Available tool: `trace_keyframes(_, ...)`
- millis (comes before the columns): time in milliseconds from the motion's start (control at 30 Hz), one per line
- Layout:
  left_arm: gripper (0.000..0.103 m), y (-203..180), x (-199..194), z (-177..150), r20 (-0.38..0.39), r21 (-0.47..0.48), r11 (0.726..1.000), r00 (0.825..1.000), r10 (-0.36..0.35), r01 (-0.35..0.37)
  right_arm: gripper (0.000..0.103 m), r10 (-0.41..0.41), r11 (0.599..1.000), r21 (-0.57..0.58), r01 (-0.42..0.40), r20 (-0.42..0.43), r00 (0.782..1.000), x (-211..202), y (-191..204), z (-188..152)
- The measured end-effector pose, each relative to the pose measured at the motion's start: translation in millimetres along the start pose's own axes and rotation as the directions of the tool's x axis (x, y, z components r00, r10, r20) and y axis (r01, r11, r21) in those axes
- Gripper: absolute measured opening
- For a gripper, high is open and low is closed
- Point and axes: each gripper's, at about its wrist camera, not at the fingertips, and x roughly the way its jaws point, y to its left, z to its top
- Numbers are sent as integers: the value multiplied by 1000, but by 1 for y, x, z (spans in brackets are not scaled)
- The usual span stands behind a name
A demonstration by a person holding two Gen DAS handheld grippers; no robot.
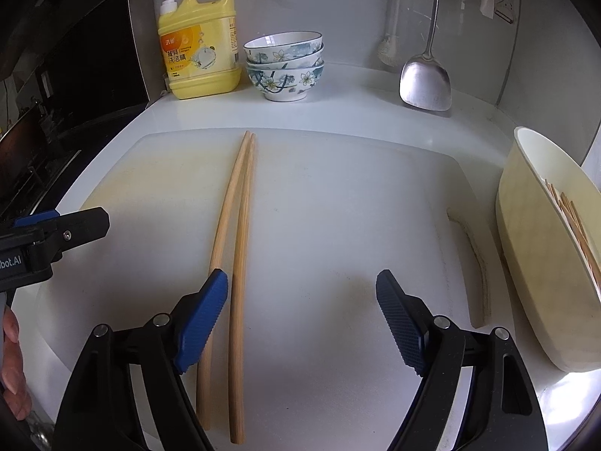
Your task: Organize utensils
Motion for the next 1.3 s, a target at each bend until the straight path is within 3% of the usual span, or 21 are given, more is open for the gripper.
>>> trace_keyframes(133, 97, -1, 0, 1, 1, -5, 1000, 1000, -5, 5, 58, 34, 999, -31, -33, 19, 999, -2, 6, -1)
trace_keyframes(200, 97, -2, 0, 2, 0, -7, 1000, 1000, -8, 8, 42, 47, 997, -56, -46, 23, 999, -3, 9, 0)
trace_keyframes(267, 97, -5, 1, 3, -1, -7, 1000, 1000, -10, 10, 19, 53, 995, -82, -51, 19, 998, -3, 14, 2)
trace_keyframes(333, 97, -9, 1, 4, -1, -5, 1000, 1000, -15, 15, 7, 43, 994, -100, -41, 17, 999, -2, 17, 3)
trace_keyframes(700, 97, -50, 13, 12, -10, 57, 998, 999, -37, 38, 6, 5, 1000, 8, -5, 11, 1000, -2, -24, 1)
trace_keyframes(1133, 97, -87, 34, 11, -28, 99, 995, 1000, -7, 10, 6, -14, 997, 77, 13, 6, 1000, -6, -64, -6)
trace_keyframes(1300, 97, -92, 38, 8, -29, 111, 994, 999, 21, -18, 18, -10, 996, 92, 9, 13, 1000, -7, -68, -7)
